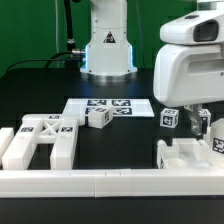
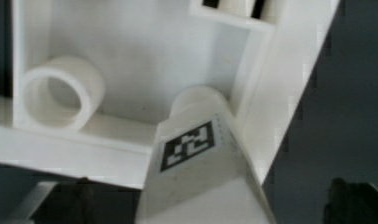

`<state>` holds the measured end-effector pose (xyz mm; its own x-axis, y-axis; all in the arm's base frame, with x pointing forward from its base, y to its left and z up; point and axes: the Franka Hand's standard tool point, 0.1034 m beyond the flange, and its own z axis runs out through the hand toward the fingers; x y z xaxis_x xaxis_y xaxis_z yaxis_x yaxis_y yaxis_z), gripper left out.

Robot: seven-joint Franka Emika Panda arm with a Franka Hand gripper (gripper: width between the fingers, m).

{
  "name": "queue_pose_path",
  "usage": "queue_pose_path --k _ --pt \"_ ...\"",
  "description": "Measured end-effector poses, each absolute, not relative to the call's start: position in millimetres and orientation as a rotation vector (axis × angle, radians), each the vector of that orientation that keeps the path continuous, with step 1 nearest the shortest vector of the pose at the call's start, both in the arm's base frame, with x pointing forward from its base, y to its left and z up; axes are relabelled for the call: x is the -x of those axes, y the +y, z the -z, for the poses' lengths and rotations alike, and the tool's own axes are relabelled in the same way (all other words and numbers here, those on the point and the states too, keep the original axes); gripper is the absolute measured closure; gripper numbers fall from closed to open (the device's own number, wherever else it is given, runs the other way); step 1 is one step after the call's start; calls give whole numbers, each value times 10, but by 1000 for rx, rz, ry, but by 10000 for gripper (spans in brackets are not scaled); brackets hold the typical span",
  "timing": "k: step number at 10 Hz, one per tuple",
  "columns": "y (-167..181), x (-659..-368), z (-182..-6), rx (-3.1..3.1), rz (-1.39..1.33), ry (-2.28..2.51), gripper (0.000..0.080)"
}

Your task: Assemble chair

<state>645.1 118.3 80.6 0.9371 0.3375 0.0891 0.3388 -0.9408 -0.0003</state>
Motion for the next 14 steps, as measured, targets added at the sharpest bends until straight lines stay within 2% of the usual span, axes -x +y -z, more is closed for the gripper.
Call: queue_pose_path --k 2,4,5,7,14 --pt "1173 -6454 -807 3053 138 -671 150" --pt "1174 -6453 -807 3056 138 -660 420" --pt "1175 -6454 -808 3063 138 -618 517" --pt "1177 -6454 -808 3068 138 -581 517" --pt "1180 -6446 -809 2985 134 682 515"
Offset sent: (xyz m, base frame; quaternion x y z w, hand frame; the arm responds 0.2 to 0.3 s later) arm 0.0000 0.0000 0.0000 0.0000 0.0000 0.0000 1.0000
